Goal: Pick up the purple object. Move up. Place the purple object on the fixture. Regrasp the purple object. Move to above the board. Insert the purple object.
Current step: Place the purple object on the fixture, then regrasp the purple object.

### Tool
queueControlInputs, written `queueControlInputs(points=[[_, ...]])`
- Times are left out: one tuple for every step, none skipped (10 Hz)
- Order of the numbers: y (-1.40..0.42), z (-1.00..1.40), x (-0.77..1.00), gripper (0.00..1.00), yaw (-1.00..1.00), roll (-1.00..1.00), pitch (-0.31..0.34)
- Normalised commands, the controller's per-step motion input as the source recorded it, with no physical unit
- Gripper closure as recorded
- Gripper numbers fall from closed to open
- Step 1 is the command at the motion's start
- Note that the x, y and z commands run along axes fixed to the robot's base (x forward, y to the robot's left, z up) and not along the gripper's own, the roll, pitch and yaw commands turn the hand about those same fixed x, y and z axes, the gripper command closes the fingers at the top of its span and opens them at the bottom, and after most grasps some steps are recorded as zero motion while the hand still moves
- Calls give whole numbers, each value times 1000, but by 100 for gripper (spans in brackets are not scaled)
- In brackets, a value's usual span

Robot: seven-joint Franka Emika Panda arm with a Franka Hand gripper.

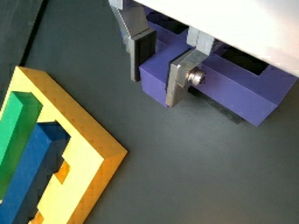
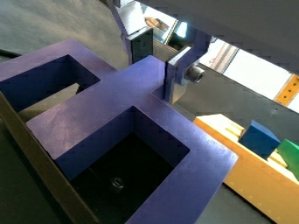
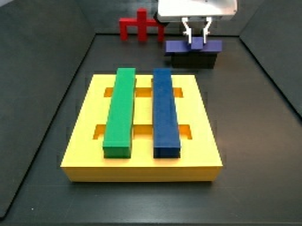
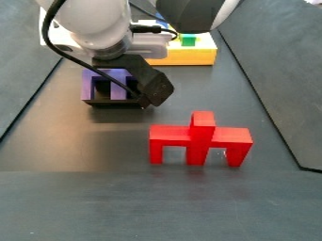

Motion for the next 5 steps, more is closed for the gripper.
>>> queueControlInputs(points=[[0,0,0,100,0,0,0],[0,0,0,0,0,0,0],[0,143,34,0,0,363,51],[0,237,9,0,0,451,29],[-69,371,77,0,0,631,34]])
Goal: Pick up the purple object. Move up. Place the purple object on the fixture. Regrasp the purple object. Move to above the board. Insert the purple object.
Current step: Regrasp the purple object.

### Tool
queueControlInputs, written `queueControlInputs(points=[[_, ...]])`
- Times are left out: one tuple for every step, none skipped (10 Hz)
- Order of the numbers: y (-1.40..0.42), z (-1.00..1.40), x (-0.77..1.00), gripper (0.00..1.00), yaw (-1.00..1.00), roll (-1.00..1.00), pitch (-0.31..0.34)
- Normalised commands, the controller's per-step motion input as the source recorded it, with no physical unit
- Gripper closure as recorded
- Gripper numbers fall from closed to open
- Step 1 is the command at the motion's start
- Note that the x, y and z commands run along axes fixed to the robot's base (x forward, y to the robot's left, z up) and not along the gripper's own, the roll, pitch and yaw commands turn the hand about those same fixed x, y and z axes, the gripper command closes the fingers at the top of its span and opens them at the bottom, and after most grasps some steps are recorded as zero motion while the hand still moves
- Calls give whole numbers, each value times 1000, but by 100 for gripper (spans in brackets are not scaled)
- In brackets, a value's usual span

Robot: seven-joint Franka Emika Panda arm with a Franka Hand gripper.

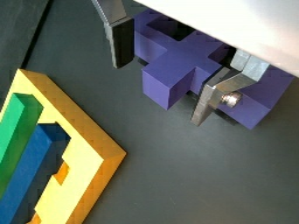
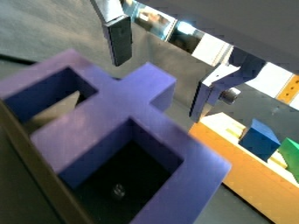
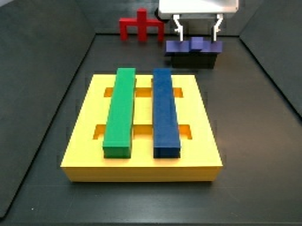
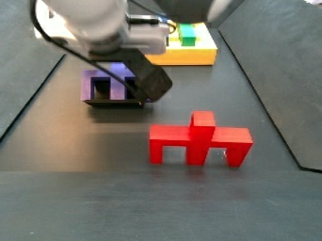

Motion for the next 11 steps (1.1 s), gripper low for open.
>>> queueControlInputs(points=[[-77,377,66,0,0,629,51],[-94,340,60,0,0,683,40],[-123,371,9,0,0,937,20],[-137,351,29,0,6,983,37],[-120,326,17,0,29,1000,46],[-123,314,6,0,31,1000,49],[-97,277,0,0,31,1000,51],[-91,260,0,0,40,1000,54],[-97,234,0,0,51,1000,46],[-91,177,0,0,91,1000,29],[-77,163,3,0,111,1000,17]])
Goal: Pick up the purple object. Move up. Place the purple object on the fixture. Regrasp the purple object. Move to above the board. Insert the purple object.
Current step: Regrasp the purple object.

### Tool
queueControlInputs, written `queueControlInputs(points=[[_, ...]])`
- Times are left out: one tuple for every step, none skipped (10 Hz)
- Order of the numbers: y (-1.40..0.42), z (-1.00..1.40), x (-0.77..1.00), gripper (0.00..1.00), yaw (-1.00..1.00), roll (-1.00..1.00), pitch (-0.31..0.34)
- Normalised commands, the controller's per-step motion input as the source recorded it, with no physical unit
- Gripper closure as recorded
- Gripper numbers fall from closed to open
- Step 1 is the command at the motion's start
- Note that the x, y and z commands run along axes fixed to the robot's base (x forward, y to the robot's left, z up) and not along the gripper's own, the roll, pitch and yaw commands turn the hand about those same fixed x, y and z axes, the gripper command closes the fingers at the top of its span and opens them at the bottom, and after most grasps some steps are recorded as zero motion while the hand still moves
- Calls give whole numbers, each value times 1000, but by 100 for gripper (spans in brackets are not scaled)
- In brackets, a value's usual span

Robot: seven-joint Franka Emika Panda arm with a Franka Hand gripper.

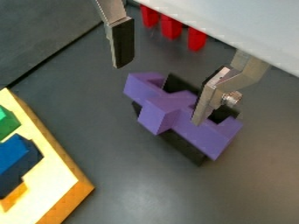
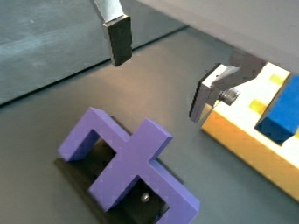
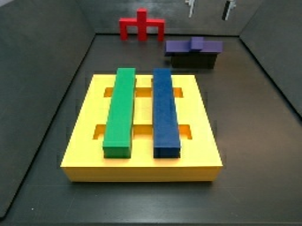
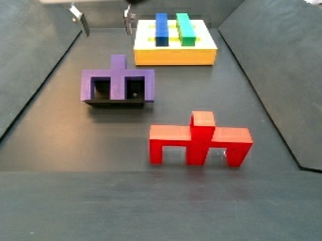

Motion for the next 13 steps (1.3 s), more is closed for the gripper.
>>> queueControlInputs(points=[[-66,146,9,0,146,1000,3],[-89,123,11,0,223,983,0],[-91,80,0,0,283,963,0],[-66,49,0,0,303,949,0],[-54,34,0,0,303,906,0],[-34,20,0,0,297,814,0],[-9,20,0,0,271,714,0],[-17,17,0,0,277,711,0],[0,6,0,0,249,617,0],[-29,0,0,0,106,517,0],[0,0,9,0,51,203,0],[0,-23,0,0,0,0,0],[0,-114,0,0,0,266,11]])
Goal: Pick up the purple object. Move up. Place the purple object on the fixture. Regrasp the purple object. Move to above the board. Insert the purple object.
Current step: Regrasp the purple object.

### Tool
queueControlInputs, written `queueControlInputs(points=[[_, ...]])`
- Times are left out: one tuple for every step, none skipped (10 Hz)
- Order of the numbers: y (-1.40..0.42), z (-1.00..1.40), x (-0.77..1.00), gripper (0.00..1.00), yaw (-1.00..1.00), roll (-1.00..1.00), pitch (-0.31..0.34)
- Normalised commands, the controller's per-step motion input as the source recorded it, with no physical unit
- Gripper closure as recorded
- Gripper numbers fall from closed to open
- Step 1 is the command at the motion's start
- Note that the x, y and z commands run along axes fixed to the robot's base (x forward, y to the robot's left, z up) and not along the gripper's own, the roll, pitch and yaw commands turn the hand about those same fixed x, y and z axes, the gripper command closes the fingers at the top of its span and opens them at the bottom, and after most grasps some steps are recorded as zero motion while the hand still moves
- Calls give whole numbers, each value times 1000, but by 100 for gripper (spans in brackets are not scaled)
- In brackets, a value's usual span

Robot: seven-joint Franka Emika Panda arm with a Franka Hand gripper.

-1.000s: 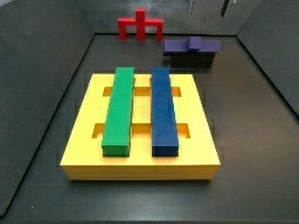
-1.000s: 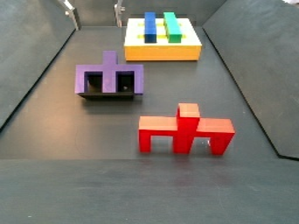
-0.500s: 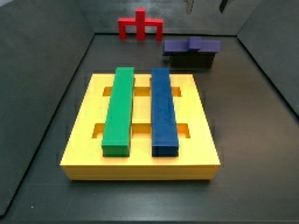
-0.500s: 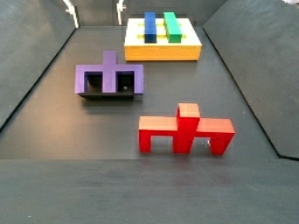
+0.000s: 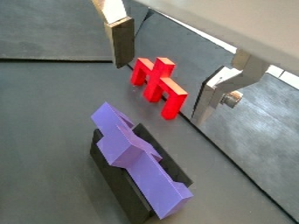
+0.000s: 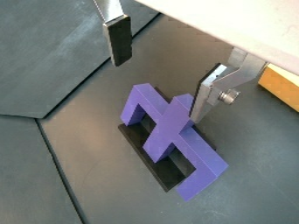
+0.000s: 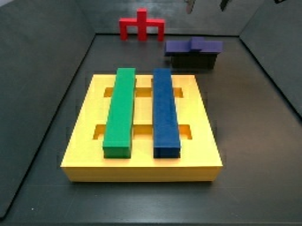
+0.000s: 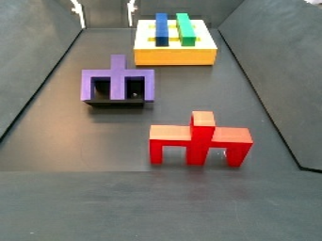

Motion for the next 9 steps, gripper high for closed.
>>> queueControlInputs(points=[[-14,-46,0,0,0,709,134],[-126,-40,0,0,17,891,91],[-323,-3,0,0,37,1000,146],[-380,-11,0,0,0,1000,214],[-374,-177,129,0,0,1000,246],[-331,-194,191,0,-134,1000,331],[-271,-140,200,0,-217,977,403],[-209,-171,160,0,-171,914,426],[-126,-280,86,0,-120,809,391]])
